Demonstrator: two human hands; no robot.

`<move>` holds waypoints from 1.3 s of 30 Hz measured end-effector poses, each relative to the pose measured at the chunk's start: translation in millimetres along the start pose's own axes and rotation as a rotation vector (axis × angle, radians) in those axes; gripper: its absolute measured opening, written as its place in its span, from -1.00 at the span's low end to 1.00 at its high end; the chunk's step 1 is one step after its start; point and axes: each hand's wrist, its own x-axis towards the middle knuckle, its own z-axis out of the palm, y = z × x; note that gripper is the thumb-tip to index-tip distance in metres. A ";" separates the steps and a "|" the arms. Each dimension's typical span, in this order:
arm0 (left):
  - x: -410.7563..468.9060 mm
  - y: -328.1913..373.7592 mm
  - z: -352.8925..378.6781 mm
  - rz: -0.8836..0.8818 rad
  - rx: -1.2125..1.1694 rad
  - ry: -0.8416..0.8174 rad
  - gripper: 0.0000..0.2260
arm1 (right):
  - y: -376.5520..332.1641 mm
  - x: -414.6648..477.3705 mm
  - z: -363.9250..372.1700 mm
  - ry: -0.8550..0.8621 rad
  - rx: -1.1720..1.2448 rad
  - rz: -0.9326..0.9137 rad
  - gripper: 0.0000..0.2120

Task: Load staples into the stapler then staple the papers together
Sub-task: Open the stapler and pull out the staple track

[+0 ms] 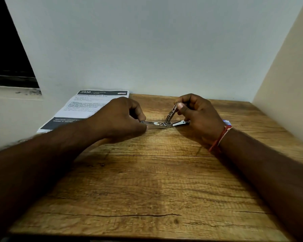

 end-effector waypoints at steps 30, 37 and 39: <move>-3.3 -4.8 29.3 0.614 0.089 0.188 -0.62 | -6.7 -10.4 13.1 -0.239 0.313 0.087 -0.81; -2.1 -6.6 31.2 0.622 0.054 0.194 -0.66 | -7.5 -11.6 13.9 -0.235 0.296 0.074 -0.81; -1.8 -6.7 31.2 0.616 0.048 0.194 -0.68 | -7.2 -11.3 14.2 -0.234 0.292 0.081 -0.81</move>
